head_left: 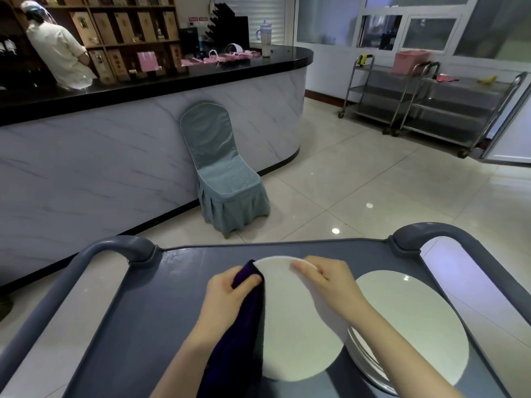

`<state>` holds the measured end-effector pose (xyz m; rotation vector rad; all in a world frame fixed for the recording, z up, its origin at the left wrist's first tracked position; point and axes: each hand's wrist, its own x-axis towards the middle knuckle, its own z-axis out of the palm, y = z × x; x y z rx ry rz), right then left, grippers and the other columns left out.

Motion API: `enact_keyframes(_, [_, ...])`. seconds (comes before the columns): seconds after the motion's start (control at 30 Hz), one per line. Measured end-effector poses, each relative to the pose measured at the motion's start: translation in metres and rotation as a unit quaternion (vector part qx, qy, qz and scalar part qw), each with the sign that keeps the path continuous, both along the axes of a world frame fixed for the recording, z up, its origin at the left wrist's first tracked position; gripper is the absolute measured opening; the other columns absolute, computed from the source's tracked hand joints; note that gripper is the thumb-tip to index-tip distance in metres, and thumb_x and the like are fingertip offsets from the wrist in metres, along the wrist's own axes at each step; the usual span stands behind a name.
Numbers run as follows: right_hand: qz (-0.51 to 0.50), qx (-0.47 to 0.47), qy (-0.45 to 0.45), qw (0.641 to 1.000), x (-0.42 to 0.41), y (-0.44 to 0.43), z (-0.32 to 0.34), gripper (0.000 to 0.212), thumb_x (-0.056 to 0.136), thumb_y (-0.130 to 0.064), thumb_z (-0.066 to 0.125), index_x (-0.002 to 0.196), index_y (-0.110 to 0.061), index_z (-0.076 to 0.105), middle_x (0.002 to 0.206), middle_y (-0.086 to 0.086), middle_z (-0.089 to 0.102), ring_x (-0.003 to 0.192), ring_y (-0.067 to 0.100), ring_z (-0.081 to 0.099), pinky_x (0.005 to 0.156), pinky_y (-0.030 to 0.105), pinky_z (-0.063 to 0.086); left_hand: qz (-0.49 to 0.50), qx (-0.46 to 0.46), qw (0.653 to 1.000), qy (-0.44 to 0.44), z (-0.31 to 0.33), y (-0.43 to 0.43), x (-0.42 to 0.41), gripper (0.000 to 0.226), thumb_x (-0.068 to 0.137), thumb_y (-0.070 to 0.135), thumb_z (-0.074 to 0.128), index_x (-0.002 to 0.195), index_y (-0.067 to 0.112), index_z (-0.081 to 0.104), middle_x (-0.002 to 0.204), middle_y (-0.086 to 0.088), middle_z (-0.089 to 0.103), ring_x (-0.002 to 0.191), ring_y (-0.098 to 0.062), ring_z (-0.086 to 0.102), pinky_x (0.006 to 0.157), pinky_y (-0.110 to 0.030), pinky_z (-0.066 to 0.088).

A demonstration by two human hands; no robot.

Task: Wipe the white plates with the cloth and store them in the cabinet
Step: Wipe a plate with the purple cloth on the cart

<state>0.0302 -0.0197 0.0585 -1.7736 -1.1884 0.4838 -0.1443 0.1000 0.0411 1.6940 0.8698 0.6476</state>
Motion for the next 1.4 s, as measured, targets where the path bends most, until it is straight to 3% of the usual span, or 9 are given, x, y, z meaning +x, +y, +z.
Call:
enact_keyframes(0.17, [-0.114, 0.031, 0.113, 0.987, -0.006, 0.0, -0.012, 0.047, 0.097, -0.031, 0.059, 0.061, -0.014, 0.034, 0.059, -0.006, 0.031, 0.059, 0.009, 0.026, 0.055, 0.026, 0.022, 0.115, -0.073, 0.991, -0.007, -0.013, -0.003, -0.007, 0.028, 0.094, 0.021, 0.062, 0.077, 0.0, 0.063, 0.066, -0.006, 0.065, 0.064, -0.012, 0.053, 0.062, -0.028, 0.043])
enact_keyframes(0.43, [0.083, -0.055, -0.021, 0.995, -0.011, 0.007, -0.005, 0.05, 0.097, -0.039, 0.059, 0.057, -0.024, 0.033, 0.055, -0.009, 0.032, 0.056, 0.006, 0.029, 0.056, 0.025, 0.025, -0.126, 0.12, 0.98, 0.1, -0.005, 0.012, 0.005, 0.019, 0.087, 0.023, 0.072, 0.069, 0.023, 0.065, 0.064, 0.01, 0.065, 0.059, 0.001, 0.052, 0.061, -0.022, 0.041])
enact_keyframes(0.6, [-0.107, 0.029, 0.107, 0.988, 0.001, 0.002, -0.001, 0.049, 0.095, -0.031, 0.062, 0.059, -0.009, 0.039, 0.058, -0.005, 0.036, 0.058, 0.01, 0.032, 0.056, 0.027, 0.027, 0.088, -0.041, 0.995, -0.031, -0.014, 0.002, 0.005, 0.019, 0.093, 0.02, 0.065, 0.078, 0.01, 0.069, 0.072, 0.001, 0.072, 0.066, -0.008, 0.06, 0.065, -0.025, 0.048])
enact_keyframes(0.73, [-0.298, 0.133, 0.324, 0.888, -0.028, 0.006, -0.009, 0.048, 0.099, -0.029, 0.056, 0.054, -0.019, 0.044, 0.053, -0.01, 0.044, 0.056, 0.011, 0.041, 0.053, 0.022, 0.036, 0.268, -0.189, 0.941, -0.079, -0.032, -0.016, 0.017, 0.039, 0.096, 0.031, 0.06, 0.087, -0.006, 0.064, 0.073, -0.004, 0.062, 0.068, -0.016, 0.053, 0.068, -0.035, 0.047])
enact_keyframes(0.9, [-0.185, 0.047, 0.269, 0.944, -0.015, -0.006, -0.021, 0.031, 0.1, -0.031, 0.053, 0.087, -0.007, 0.068, 0.079, -0.007, 0.07, 0.074, 0.013, 0.063, 0.068, 0.025, 0.049, 0.248, -0.113, 0.96, -0.067, -0.021, -0.002, 0.004, 0.036, 0.096, 0.029, 0.06, 0.076, 0.0, 0.061, 0.066, -0.003, 0.055, 0.064, -0.016, 0.046, 0.062, -0.033, 0.04])
enact_keyframes(1.0, [-0.061, 0.057, 0.154, 0.984, 0.011, -0.008, 0.002, 0.013, 0.097, -0.023, 0.06, 0.1, -0.029, 0.071, 0.092, -0.018, 0.074, 0.085, -0.004, 0.066, 0.073, 0.009, 0.048, 0.168, 0.004, 0.985, -0.03, -0.003, 0.008, -0.002, 0.029, 0.092, 0.022, 0.064, 0.067, 0.008, 0.059, 0.056, 0.007, 0.057, 0.056, -0.004, 0.046, 0.056, -0.021, 0.039])
enact_keyframes(1.13, [0.083, -0.077, -0.056, 0.992, 0.012, 0.007, 0.014, 0.035, 0.095, -0.039, 0.062, 0.064, -0.029, 0.051, 0.06, -0.016, 0.051, 0.06, 0.0, 0.045, 0.058, 0.018, 0.034, -0.024, 0.13, 0.991, 0.032, 0.017, 0.007, 0.008, 0.025, 0.084, 0.018, 0.074, 0.065, 0.01, 0.06, 0.055, 0.006, 0.056, 0.053, -0.001, 0.045, 0.054, -0.017, 0.035])
enact_keyframes(1.27, [0.072, -0.035, -0.036, 0.996, 0.004, 0.005, 0.011, 0.047, 0.095, -0.037, 0.062, 0.057, -0.02, 0.039, 0.054, -0.011, 0.035, 0.054, 0.004, 0.032, 0.053, 0.021, 0.024, -0.047, 0.109, 0.992, 0.04, 0.014, 0.003, 0.009, 0.022, 0.086, 0.02, 0.073, 0.069, 0.01, 0.063, 0.061, -0.002, 0.06, 0.056, -0.004, 0.048, 0.057, -0.022, 0.037])
enact_keyframes(1.4, [-0.035, 0.0, 0.061, 0.998, 0.005, 0.0, 0.003, 0.05, 0.093, -0.035, 0.066, 0.059, -0.007, 0.043, 0.058, -0.006, 0.038, 0.058, 0.008, 0.034, 0.058, 0.028, 0.027, 0.086, -0.003, 0.996, -0.016, 0.003, -0.01, 0.0, 0.019, 0.092, 0.017, 0.064, 0.075, 0.008, 0.064, 0.061, 0.002, 0.064, 0.057, -0.004, 0.051, 0.055, -0.017, 0.042])
